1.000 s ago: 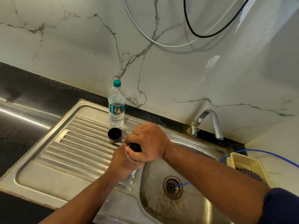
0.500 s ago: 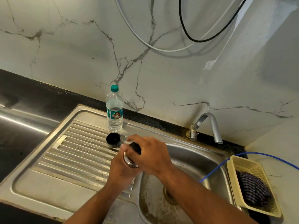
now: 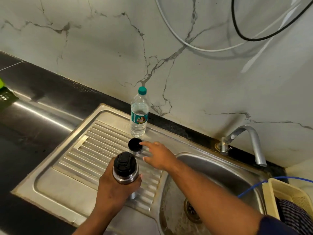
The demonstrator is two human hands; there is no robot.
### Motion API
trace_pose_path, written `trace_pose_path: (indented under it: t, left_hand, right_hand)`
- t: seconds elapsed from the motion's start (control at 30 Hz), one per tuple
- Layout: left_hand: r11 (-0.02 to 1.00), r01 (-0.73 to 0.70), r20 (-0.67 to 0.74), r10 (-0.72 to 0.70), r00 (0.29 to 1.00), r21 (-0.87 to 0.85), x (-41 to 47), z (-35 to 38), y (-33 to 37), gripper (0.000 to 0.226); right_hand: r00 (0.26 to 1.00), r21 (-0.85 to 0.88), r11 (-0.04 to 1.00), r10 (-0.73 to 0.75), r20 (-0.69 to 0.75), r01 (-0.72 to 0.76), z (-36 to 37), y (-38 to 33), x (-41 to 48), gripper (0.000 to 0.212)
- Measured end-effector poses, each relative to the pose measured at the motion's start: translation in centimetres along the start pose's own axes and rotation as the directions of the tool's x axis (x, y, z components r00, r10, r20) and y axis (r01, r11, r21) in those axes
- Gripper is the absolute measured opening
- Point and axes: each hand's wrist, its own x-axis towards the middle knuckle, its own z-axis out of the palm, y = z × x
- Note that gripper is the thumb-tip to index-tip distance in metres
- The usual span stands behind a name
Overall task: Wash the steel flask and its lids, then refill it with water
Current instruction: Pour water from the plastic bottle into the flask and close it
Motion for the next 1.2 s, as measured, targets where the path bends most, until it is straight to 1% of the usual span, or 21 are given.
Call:
trace_pose_path:
  t: [0.07, 0.13, 0.2, 0.23, 0.3, 0.33, 0.43, 0.5, 0.6, 0.63, 0.77, 0.87, 0.93, 0.97, 1.0, 1.07, 1.1, 1.13, 1.2]
  left_hand:
    - [1.000, 0.002, -0.023, -0.002, 1.000, -0.001, 0.1, -0.2, 0.0, 0.066]
    - [1.000, 0.008, -0.026, -0.008, 1.000, 0.000, 0.2, -0.3, 0.1, 0.065]
    - [1.000, 0.016, -0.026, -0.016, 1.000, 0.011, 0.4, -0.4, 0.3, 0.064]
    - [1.000, 0.014, -0.026, -0.013, 1.000, 0.017, 0.4, -0.4, 0.3, 0.064]
    - [0.999, 0.002, -0.018, -0.001, 1.000, 0.041, 0.5, -0.4, 0.4, 0.063]
    - [0.999, -0.002, -0.014, 0.003, 1.000, 0.050, 0.5, -0.4, 0.6, 0.064]
    - [0.999, -0.003, -0.008, 0.004, 1.000, 0.052, 0.7, -0.2, 0.7, 0.064]
    - [0.999, 0.000, -0.001, 0.000, 1.000, 0.041, 0.8, 0.1, 1.0, 0.063]
    - [0.999, -0.013, 0.030, 0.011, 0.999, 0.041, 0.8, 0.9, 1.7, 0.065]
    - [0.999, -0.017, 0.040, 0.015, 0.999, 0.045, 0.7, 1.3, 1.9, 0.065]
    - [0.996, -0.050, 0.078, 0.043, 0.996, 0.080, 0.4, 2.6, 2.5, 0.063]
    - [0.990, -0.078, 0.114, 0.065, 0.991, 0.114, 0.0, 3.3, 2.8, 0.060]
    - [0.986, -0.088, 0.137, 0.069, 0.988, 0.141, -0.3, 3.7, 3.1, 0.058]
    - [0.984, -0.091, 0.147, 0.069, 0.987, 0.152, -0.5, 3.9, 3.2, 0.059]
    - [0.982, -0.101, 0.160, 0.075, 0.984, 0.162, -0.8, 4.2, 3.5, 0.059]
    - [0.974, -0.132, 0.185, 0.097, 0.978, 0.183, -1.3, 4.6, 3.7, 0.059]
    - [0.971, -0.147, 0.195, 0.110, 0.975, 0.187, -1.6, 4.7, 3.7, 0.059]
    - [0.970, -0.157, 0.204, 0.118, 0.972, 0.186, -1.9, 4.9, 3.8, 0.060]
    - [0.971, -0.162, 0.226, 0.120, 0.967, 0.178, -2.7, 5.0, 4.1, 0.064]
  right_hand:
    - [0.999, -0.068, 0.998, 0.012, 0.042, -0.009, 1.2, -0.2, 1.9, 0.064]
    - [0.998, -0.139, 0.990, 0.028, 0.056, -0.020, 2.2, -0.3, 3.2, 0.060]
    - [0.999, -0.210, 0.978, 0.026, 0.028, -0.020, 2.9, -0.4, 4.2, 0.047]
    - [1.000, -0.211, 0.977, 0.027, 0.000, -0.027, 3.2, -0.4, 4.5, 0.039]
    - [0.998, -0.135, 0.990, 0.038, -0.052, -0.044, 3.6, -0.1, 4.6, 0.029]
    - [0.997, -0.083, 0.996, 0.037, -0.070, -0.043, 3.7, 0.1, 4.4, 0.027]
    - [0.993, 0.119, 0.993, 0.034, -0.116, -0.021, 3.0, 0.6, 2.7, 0.029]
    - [0.984, 0.277, 0.961, 0.057, -0.168, -0.008, 1.9, 0.8, 0.9, 0.031]
    - [0.961, 0.395, 0.918, 0.122, -0.248, -0.015, -0.3, 1.1, -2.8, 0.033]
    - [0.957, 0.433, 0.901, 0.142, -0.253, -0.019, -1.0, 1.2, -4.0, 0.037]
    - [0.954, 0.598, 0.802, 0.170, -0.248, 0.013, -4.5, 1.2, -9.4, 0.066]
    - [0.951, 0.622, 0.775, 0.098, -0.293, 0.112, -7.3, 0.5, -12.8, 0.065]
    - [0.956, 0.600, 0.777, -0.010, -0.295, 0.193, -9.2, -0.3, -14.5, 0.063]
    - [0.956, 0.568, 0.791, -0.071, -0.286, 0.229, -10.0, -0.7, -15.1, 0.063]
    - [0.951, 0.499, 0.826, -0.136, -0.277, 0.263, -10.8, -1.2, -15.8, 0.065]
    - [0.937, 0.248, 0.914, -0.270, -0.224, 0.322, -12.0, -2.2, -16.7, 0.068]
    - [0.926, 0.115, 0.928, -0.329, -0.184, 0.353, -12.3, -2.7, -17.0, 0.069]
    - [0.917, 0.017, 0.925, -0.375, -0.138, 0.381, -12.4, -3.2, -17.1, 0.070]
    - [0.900, -0.101, 0.900, -0.431, -0.055, 0.425, -12.3, -4.1, -17.3, 0.068]
